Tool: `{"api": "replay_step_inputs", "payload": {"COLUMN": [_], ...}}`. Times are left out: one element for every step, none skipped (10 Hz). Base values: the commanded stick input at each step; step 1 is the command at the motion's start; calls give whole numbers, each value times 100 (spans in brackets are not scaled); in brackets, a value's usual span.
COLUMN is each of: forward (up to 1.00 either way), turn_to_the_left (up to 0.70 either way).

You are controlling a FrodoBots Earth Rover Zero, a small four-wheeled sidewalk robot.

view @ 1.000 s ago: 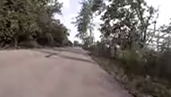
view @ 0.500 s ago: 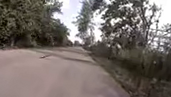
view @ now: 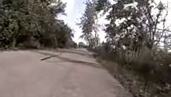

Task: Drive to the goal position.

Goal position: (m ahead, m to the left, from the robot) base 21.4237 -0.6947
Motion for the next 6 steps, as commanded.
{"api": "replay_step_inputs", "payload": {"forward": [70,70,70,70,70,70], "turn_to_the_left": [0,0,0,0,0,0]}}
